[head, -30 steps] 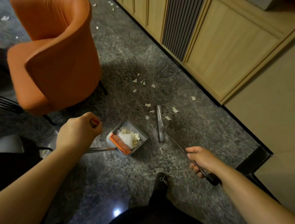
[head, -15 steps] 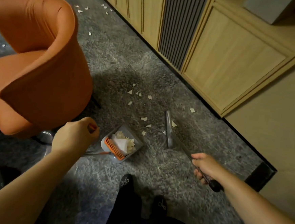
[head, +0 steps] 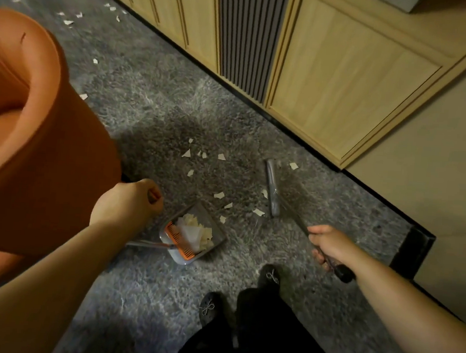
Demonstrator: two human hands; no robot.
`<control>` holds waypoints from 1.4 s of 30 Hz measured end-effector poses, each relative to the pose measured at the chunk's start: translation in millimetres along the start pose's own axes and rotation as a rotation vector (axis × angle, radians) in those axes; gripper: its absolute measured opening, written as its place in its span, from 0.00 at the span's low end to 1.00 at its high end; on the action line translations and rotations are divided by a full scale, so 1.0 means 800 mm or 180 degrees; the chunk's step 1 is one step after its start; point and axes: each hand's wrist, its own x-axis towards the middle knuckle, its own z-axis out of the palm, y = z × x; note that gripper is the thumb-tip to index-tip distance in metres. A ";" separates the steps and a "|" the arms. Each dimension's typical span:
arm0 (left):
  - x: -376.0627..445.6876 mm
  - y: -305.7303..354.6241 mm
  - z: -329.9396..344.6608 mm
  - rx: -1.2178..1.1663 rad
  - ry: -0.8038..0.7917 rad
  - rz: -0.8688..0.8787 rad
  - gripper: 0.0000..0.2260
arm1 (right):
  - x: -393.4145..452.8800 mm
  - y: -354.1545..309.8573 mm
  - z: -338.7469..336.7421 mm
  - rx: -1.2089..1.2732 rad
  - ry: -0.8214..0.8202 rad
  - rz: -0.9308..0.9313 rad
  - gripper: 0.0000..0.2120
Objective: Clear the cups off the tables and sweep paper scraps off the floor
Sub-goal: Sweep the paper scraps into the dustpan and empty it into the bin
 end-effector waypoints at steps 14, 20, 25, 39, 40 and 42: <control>0.082 0.012 -0.003 0.0285 0.0043 -0.0259 0.04 | 0.183 -0.073 -0.048 -0.1129 -0.0024 0.0261 0.19; 0.091 0.017 0.002 0.0384 0.0121 -0.0203 0.04 | 0.179 -0.090 -0.007 -0.1901 -0.0487 0.0083 0.22; 0.084 0.007 0.007 0.0323 0.0178 -0.0191 0.05 | 0.134 -0.103 0.028 -0.2413 -0.0906 -0.0142 0.22; 0.058 -0.007 0.005 0.0125 0.0241 -0.0061 0.04 | 0.056 -0.088 0.124 -0.2421 -0.1677 -0.0209 0.17; 0.055 -0.008 0.004 0.0120 0.0248 -0.0059 0.04 | 0.053 -0.083 0.125 -0.2331 -0.1656 -0.0182 0.17; 0.050 -0.012 0.003 0.0096 0.0247 -0.0070 0.04 | 0.045 -0.078 0.124 -0.2133 -0.1601 -0.0160 0.14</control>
